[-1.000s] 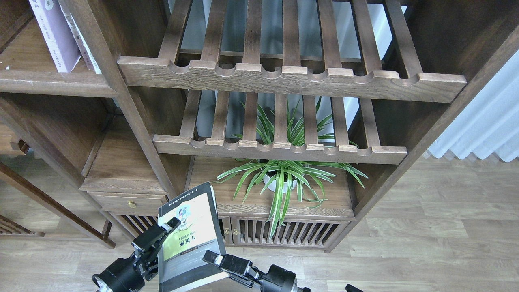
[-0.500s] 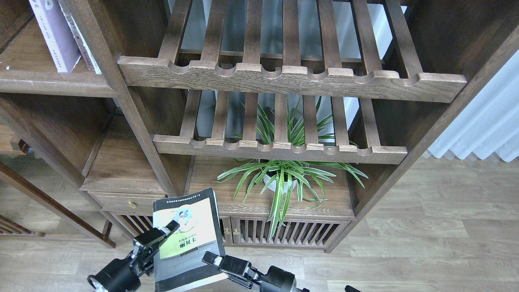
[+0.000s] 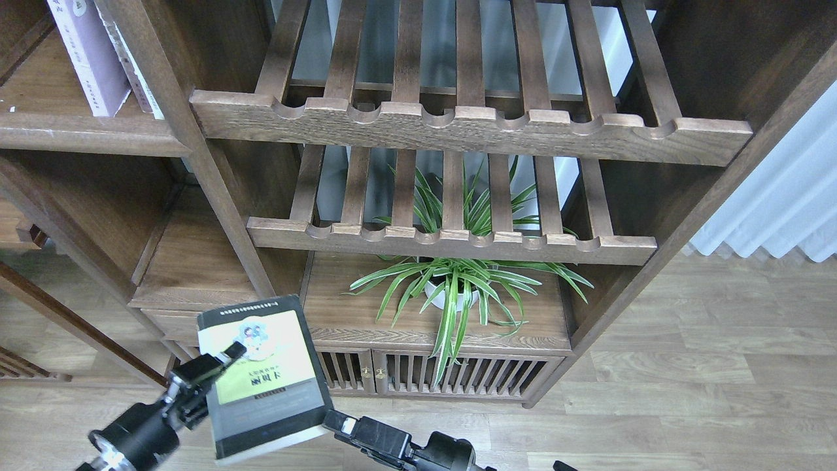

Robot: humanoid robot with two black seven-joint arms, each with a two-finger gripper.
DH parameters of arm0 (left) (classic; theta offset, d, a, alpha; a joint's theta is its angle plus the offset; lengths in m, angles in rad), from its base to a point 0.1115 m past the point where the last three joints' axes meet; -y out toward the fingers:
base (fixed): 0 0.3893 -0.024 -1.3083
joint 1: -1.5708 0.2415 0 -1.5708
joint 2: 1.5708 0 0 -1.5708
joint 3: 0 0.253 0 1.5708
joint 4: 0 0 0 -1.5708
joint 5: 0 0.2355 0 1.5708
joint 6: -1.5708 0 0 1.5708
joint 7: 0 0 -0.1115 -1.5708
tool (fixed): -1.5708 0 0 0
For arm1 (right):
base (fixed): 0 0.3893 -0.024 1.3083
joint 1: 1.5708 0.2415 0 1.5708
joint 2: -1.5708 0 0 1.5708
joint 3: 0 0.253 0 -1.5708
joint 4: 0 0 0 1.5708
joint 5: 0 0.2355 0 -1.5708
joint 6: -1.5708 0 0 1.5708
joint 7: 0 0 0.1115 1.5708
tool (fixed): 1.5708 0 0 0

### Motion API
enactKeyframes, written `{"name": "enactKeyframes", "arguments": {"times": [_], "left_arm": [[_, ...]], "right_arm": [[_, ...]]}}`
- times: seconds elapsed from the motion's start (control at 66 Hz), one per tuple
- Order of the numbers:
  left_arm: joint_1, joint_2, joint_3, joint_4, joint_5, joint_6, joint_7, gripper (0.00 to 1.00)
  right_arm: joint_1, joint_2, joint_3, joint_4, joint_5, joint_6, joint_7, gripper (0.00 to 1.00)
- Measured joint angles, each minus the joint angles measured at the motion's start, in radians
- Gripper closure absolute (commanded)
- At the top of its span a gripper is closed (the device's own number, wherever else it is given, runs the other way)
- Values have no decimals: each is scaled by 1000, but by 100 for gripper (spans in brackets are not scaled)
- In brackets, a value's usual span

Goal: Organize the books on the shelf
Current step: 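Carry the book with the left gripper to the side shelf, then place the book on the side shelf and withdraw the left gripper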

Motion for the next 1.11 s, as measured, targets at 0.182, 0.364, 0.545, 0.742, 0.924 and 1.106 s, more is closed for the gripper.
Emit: {"name": "enactKeyframes", "arguments": {"times": [0.182, 0.364, 0.545, 0.742, 0.924, 1.106], "left_arm": [[100, 124, -232, -94, 13, 0, 0, 90], [142, 198, -441, -127, 21, 0, 11, 90], [144, 243, -625, -130, 28, 0, 36, 91], [145, 276, -790, -91, 101, 0, 99, 91], [118, 286, -854, -54, 156, 0, 117, 91], [34, 295, -888, -15, 239, 0, 121, 91]], "right_arm": [[0, 0, 1, -10, -3, 0, 0, 0], [-2, 0, 1, -14, -4, 0, 0, 0], [-4, 0, 1, -14, -4, 0, -1, 0], [-11, 0, 0, -14, -4, 0, -2, 0], [-19, 0, 0, -14, -5, 0, -3, 0], [-20, 0, 0, -14, -7, 0, -5, 0]]}}
